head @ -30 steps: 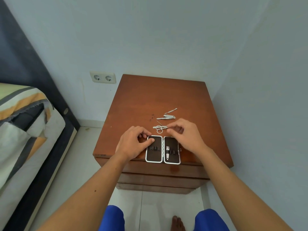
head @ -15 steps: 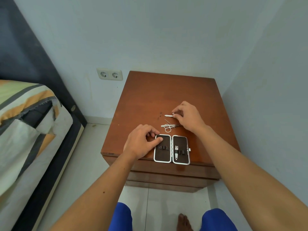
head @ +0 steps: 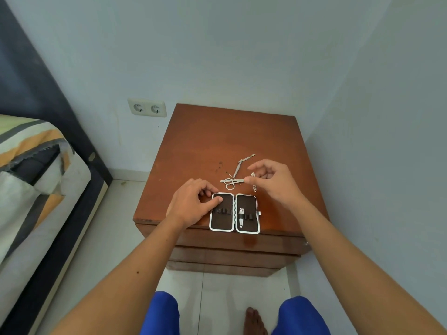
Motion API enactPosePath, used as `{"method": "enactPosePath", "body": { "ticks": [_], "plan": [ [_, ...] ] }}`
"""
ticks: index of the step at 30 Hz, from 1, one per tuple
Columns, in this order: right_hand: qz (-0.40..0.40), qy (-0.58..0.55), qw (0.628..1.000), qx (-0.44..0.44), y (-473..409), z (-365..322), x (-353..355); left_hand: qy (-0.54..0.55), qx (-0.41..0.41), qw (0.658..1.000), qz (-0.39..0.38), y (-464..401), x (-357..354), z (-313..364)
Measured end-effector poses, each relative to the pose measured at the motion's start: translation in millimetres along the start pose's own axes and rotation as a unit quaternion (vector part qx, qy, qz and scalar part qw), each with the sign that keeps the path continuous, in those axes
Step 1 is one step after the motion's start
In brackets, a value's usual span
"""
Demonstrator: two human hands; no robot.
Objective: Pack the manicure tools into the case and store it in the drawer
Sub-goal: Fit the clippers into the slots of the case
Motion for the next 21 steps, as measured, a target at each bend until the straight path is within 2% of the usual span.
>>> {"method": "enactPosePath", "body": {
  "ticks": [6,21],
  "plan": [
    [-0.016,0.01,0.999,-0.048,23,28,-9,0.001,0.006,1.0,0.001,1,0,2],
    [0.026,-0.009,1.0,-0.014,45,34,-6,0.003,0.004,1.0,-0.002,1,-1,-1]
  ]
}}
Point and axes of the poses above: each hand's wrist, its own y-axis away from the middle knuckle, its own x-axis out of the back of the hand, z = x × y, the point moved 10 cm from there along -y, towards the middle knuckle, and after that the axes turned 8 degrees about z, right-handed, at the moved point
